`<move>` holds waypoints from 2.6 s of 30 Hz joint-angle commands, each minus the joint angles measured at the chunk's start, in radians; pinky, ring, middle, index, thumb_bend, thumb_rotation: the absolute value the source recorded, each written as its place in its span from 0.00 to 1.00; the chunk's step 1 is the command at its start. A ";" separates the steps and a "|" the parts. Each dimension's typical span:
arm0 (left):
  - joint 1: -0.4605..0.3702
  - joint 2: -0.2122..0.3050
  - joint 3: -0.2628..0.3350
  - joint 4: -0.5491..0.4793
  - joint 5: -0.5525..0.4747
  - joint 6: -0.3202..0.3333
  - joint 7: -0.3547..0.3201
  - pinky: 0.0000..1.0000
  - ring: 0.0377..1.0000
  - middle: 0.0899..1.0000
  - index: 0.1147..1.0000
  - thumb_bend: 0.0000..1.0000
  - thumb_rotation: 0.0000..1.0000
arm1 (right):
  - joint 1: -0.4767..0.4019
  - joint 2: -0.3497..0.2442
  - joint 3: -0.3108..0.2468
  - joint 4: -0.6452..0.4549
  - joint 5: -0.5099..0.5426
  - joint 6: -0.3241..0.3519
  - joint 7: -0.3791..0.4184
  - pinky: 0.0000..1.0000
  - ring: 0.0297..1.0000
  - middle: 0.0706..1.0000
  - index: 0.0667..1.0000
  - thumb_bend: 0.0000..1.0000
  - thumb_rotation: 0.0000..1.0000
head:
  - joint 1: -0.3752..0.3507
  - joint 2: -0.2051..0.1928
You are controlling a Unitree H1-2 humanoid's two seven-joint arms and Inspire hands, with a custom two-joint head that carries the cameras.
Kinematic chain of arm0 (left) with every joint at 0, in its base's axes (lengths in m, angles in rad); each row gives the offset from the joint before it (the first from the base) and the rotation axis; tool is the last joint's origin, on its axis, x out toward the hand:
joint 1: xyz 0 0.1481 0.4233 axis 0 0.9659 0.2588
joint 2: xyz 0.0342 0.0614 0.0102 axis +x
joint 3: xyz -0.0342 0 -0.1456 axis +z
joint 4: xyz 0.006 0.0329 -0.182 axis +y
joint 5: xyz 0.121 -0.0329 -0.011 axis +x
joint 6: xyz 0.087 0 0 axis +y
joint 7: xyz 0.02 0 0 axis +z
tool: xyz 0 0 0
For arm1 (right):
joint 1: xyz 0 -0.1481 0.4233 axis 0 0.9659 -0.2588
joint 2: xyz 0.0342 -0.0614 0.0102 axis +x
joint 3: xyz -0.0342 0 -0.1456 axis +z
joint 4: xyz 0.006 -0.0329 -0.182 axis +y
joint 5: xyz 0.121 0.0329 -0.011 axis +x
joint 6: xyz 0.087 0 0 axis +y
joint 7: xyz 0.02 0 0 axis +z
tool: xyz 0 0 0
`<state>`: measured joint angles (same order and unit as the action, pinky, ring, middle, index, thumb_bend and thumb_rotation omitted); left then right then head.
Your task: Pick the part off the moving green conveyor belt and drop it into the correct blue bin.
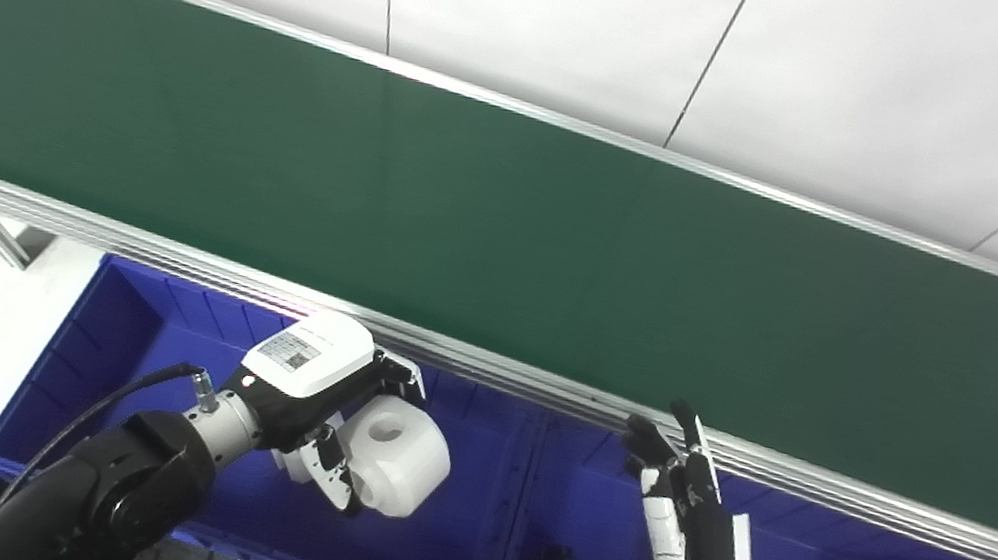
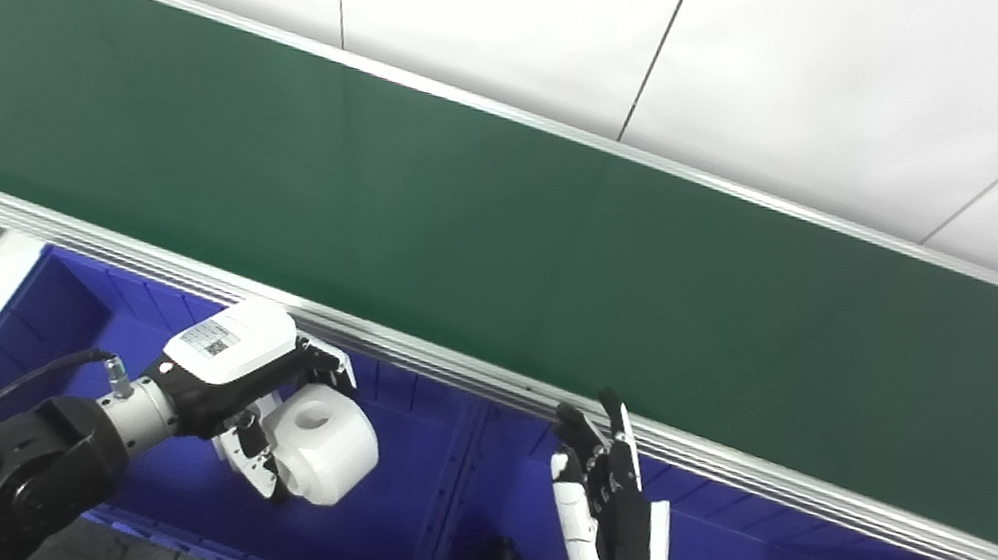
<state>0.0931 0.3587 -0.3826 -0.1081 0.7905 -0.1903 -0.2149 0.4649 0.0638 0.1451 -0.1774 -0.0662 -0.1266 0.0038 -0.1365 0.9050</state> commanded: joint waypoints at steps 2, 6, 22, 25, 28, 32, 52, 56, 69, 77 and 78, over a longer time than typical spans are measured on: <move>-0.021 0.016 -0.001 -0.024 -0.080 -0.066 -0.001 0.52 0.61 0.63 0.60 0.88 0.32 | 0.004 0.006 0.007 -0.039 0.008 0.002 0.003 0.80 0.81 0.78 0.93 0.74 0.76 | -0.001 0.000; -0.026 0.029 -0.006 -0.051 -0.125 -0.066 -0.043 0.66 0.78 0.81 0.78 1.00 0.51 | 0.004 0.003 0.006 -0.040 0.008 0.006 0.003 0.79 0.82 0.78 0.93 0.75 0.76 | 0.003 0.001; -0.008 0.042 0.023 -0.131 -0.214 -0.086 -0.075 0.68 0.82 0.86 0.86 1.00 0.59 | 0.000 0.007 0.013 -0.037 0.002 0.017 0.000 0.79 0.82 0.79 0.94 0.76 0.75 | -0.008 -0.002; 0.022 0.012 0.062 -0.179 -0.277 -0.074 -0.048 0.65 0.81 0.85 0.85 1.00 0.64 | 0.001 0.012 0.019 -0.036 -0.004 0.015 -0.004 0.79 0.81 0.79 0.94 0.75 0.74 | -0.029 -0.006; 0.070 -0.047 0.115 -0.231 -0.384 -0.021 -0.024 0.66 0.81 0.86 0.86 0.97 0.65 | 0.000 0.016 0.025 -0.031 -0.013 0.009 -0.009 0.78 0.81 0.79 0.94 0.74 0.74 | -0.050 -0.009; 0.183 -0.209 0.189 -0.362 -0.620 0.187 0.018 0.80 0.91 0.95 0.93 0.89 0.75 | 0.000 0.022 0.035 -0.023 -0.034 0.006 -0.017 0.77 0.80 0.79 0.94 0.75 0.75 | -0.116 -0.023; 0.216 -0.320 0.254 0.008 -0.739 0.010 0.106 1.00 1.00 1.00 1.00 0.93 0.84 | 0.001 0.099 0.074 0.054 -0.200 -0.053 -0.169 0.88 0.91 0.94 0.94 0.76 0.82 | -0.315 -0.080; 0.209 -0.305 0.258 0.027 -0.735 -0.018 0.101 1.00 1.00 1.00 1.00 0.91 0.87 | -0.005 0.115 0.077 0.074 -0.207 -0.063 -0.198 0.89 0.91 0.95 0.92 0.75 0.80 | -0.359 -0.088; 0.175 -0.257 0.300 0.087 -0.832 -0.003 0.049 1.00 1.00 1.00 1.00 0.96 0.86 | -0.061 0.153 0.098 0.208 -0.268 -0.104 -0.299 0.97 0.96 0.99 0.92 0.74 0.86 | -0.541 -0.149; 0.179 -0.265 0.296 0.097 -0.835 -0.019 0.041 1.00 1.00 1.00 1.00 0.98 0.83 | -0.067 0.134 0.090 0.239 -0.229 -0.152 -0.293 0.97 0.94 0.95 0.92 0.75 0.91 | -0.494 -0.157; 0.181 -0.268 0.294 0.096 -0.832 -0.019 0.043 1.00 1.00 1.00 1.00 0.98 0.83 | -0.065 0.130 0.089 0.236 -0.225 -0.153 -0.289 0.97 0.94 0.95 0.92 0.75 0.91 | -0.480 -0.158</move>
<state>0.2784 0.0953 -0.0838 0.0035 -0.0375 -0.1769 -0.1711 0.4027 0.1311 0.1921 0.0605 -0.2949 -0.2405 -0.2903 -0.6168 0.7455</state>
